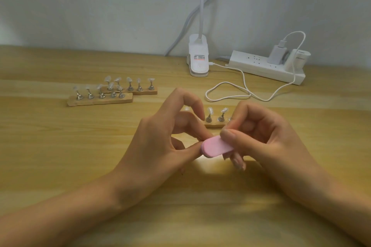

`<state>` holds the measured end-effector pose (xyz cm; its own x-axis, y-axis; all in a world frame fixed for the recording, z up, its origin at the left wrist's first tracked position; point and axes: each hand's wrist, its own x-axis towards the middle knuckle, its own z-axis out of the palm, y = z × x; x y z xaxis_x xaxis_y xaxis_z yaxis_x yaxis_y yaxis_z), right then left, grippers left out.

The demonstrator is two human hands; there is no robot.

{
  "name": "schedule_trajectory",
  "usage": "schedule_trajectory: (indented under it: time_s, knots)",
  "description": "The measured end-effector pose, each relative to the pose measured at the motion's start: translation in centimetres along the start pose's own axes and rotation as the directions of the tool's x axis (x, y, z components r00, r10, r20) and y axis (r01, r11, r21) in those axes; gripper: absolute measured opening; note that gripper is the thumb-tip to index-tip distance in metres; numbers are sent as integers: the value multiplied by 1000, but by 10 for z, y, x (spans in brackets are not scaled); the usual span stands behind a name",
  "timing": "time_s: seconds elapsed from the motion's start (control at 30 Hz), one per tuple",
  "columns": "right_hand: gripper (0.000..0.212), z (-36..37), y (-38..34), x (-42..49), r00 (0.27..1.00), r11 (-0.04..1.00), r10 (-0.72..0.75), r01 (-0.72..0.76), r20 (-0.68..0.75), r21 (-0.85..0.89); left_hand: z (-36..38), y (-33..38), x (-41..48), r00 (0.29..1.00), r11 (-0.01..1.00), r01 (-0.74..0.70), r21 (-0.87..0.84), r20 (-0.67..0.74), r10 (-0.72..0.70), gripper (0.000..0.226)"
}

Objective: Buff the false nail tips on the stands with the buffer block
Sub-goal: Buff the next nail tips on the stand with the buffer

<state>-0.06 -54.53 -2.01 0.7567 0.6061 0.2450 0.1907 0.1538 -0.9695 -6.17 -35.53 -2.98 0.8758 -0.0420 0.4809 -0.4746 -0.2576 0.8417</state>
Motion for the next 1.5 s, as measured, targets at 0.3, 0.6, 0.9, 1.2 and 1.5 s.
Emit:
schedule_trajectory:
  time_s: [0.3, 0.6, 0.9, 1.2, 1.5]
  knots:
    - [19, -2, 1, 2, 997, 999, -28, 27, -69, -20, 1, -2, 0, 1000, 1000, 9, -7, 3, -9, 39]
    - [18, -10, 1, 3, 995, 998, -31, 36, -95, 59, 0, -1, -2, 1000, 1000, 8, -13, 13, -8, 42]
    - [19, -10, 3, 3, 998, 999, -35, 37, -53, 35, -1, -3, -2, 1000, 998, 0, -56, -9, -1, 43]
    - [16, -5, 6, 2, 1000, 999, -27, 26, 5, 29, 0, -4, -1, 1000, 999, -3, -47, 11, 4, 44]
    - [20, -9, 3, 2, 997, 997, 3, 3, -77, 78, 1, -4, -2, 999, 1000, 25, 12, 34, -25, 52]
